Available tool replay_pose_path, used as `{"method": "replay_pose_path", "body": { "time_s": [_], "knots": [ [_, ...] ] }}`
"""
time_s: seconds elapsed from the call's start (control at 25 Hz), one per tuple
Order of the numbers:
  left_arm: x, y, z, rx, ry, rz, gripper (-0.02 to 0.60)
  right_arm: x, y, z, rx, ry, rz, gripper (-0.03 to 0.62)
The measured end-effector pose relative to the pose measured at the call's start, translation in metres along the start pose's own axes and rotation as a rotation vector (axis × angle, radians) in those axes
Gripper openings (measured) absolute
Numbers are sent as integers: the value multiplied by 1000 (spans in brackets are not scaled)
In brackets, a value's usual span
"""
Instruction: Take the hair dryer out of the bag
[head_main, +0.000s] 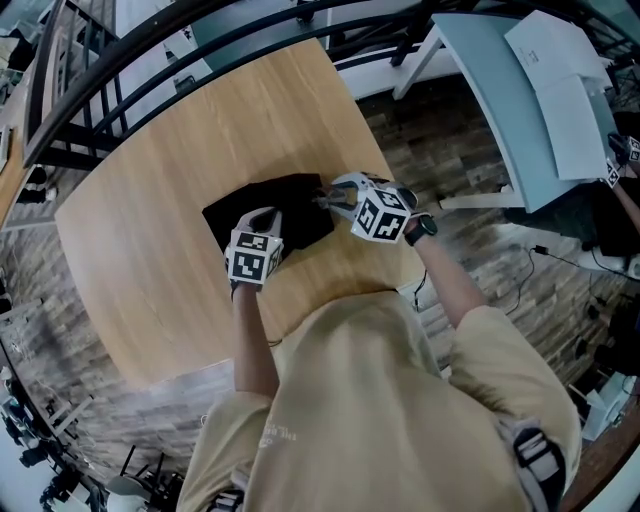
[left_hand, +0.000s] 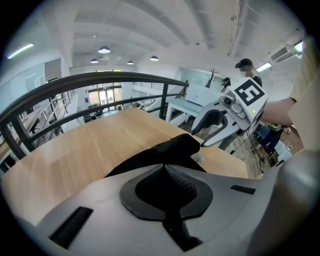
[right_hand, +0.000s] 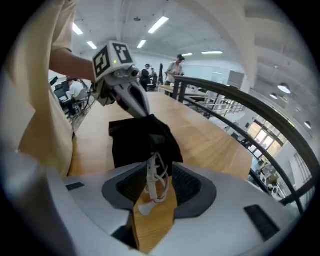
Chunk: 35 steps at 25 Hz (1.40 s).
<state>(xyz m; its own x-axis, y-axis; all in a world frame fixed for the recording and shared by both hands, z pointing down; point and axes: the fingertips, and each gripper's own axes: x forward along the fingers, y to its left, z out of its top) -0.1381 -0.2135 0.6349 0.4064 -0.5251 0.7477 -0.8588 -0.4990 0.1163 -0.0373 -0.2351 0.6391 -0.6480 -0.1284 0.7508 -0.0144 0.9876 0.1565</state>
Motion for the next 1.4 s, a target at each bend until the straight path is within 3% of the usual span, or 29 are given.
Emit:
{"method": "replay_pose_path", "body": {
  "time_s": [0.16,0.36,1.04,1.4],
  "knots": [
    [0,-2,-2,-21,6,-15,15,22,15,-16,-118,84,124,163],
    [-5,0,-7,-26,10,-13,15,50,29,-34,-223,181,186,172],
    [0,-1,-12,-47,17,-22,15,92,13,-52,-296,259,135,181],
    [-4,7,-12,-92,10,12,15,76,16,-48,-272,187,126,160]
  ]
}}
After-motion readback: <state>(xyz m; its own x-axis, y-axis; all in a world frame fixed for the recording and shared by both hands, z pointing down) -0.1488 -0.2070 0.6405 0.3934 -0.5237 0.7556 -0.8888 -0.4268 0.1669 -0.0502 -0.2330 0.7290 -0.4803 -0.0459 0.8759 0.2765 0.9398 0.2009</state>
